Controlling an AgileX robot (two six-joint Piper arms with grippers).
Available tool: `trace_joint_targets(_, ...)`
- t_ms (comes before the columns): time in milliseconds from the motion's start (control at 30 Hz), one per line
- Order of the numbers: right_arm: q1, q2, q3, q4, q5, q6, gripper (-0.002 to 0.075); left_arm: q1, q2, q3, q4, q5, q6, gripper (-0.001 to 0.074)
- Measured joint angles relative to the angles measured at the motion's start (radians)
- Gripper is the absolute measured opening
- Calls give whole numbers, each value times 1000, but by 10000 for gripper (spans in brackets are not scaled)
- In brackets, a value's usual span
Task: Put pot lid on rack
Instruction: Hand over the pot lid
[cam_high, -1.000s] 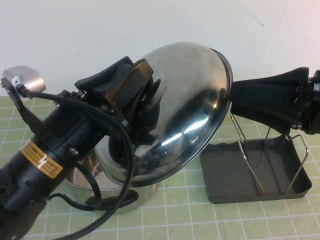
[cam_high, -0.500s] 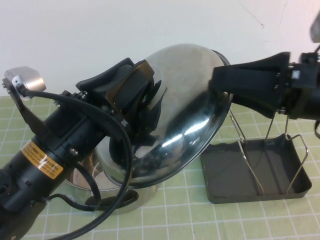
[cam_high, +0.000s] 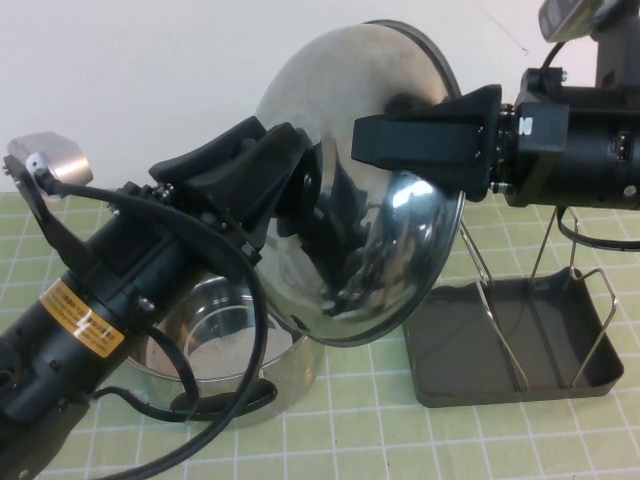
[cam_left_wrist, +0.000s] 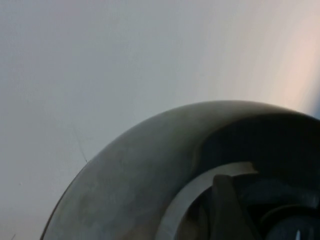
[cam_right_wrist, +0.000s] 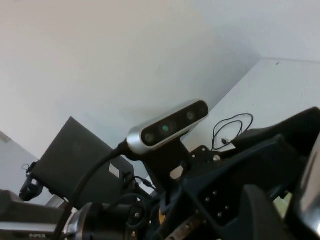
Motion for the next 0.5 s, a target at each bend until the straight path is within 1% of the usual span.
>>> trace_joint_targets(67, 0, 2, -4, 0, 1, -7, 124, 0, 0, 0, -2, 0, 2, 327)
trace_joint_targets(100, 0, 2, -6, -14, -9, -20, 96, 0, 0, 0, -4, 0, 4, 352)
trace_joint_targets(133, 0, 4, -6, -15, -11, -27, 98, 0, 0, 0, -4, 2, 4, 403)
trace_joint_targets(200, 0, 4, -6, -22, -19, -38, 98, 0, 0, 0, -2, 2, 6, 480)
trace_joint_targets(267, 0, 4, -6, -27, -26, -50, 98, 0, 0, 0, -9, 0, 10, 531)
trace_joint_targets(367, 0, 4, -17, -36, -49, -82, 98, 0, 0, 0, -29, -6, 39, 560)
trace_joint_targets(500, 0, -5, -38, -41, -113, -133, 98, 0, 0, 0, -54, -21, 90, 560)
